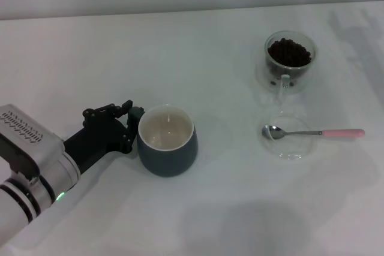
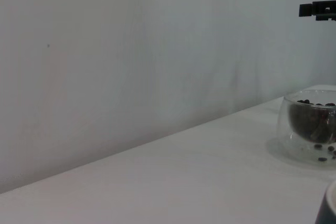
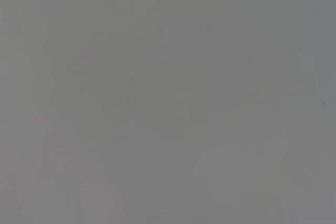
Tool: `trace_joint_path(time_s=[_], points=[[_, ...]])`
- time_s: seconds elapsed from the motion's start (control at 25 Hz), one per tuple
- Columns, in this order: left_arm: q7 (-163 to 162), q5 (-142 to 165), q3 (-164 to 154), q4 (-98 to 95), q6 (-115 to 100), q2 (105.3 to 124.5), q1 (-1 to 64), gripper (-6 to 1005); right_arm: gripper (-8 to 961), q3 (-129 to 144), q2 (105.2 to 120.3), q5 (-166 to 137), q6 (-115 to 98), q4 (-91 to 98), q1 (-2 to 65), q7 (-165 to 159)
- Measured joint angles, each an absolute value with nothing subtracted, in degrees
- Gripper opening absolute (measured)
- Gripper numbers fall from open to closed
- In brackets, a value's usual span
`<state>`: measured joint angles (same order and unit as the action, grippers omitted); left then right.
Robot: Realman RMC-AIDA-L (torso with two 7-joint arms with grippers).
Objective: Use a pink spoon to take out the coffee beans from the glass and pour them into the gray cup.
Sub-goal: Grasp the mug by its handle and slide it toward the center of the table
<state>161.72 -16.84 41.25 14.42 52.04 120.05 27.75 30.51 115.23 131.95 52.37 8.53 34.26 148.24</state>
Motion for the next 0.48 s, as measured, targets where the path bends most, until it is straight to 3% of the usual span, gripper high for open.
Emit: trace_joint_path(time_s=[0.08, 0.28, 0.48], points=[[161.7, -17.0, 41.6, 15.1, 52.1, 120.06, 27.0, 126, 856, 30.5, 115.20, 131.9, 52.4, 8.6, 34.2, 148.2], [161.7, -17.3, 41.8, 17.2, 52.4, 120.00, 25.6, 334, 856, 30.5, 115.01, 131.9, 52.4, 8.7, 33.8, 148.1], [161.7, -17.5, 41.9, 18.1, 52.6, 119.93, 24.0, 460, 857, 30.5, 114.85, 131.9, 52.7, 8.8, 33.7, 148.0]])
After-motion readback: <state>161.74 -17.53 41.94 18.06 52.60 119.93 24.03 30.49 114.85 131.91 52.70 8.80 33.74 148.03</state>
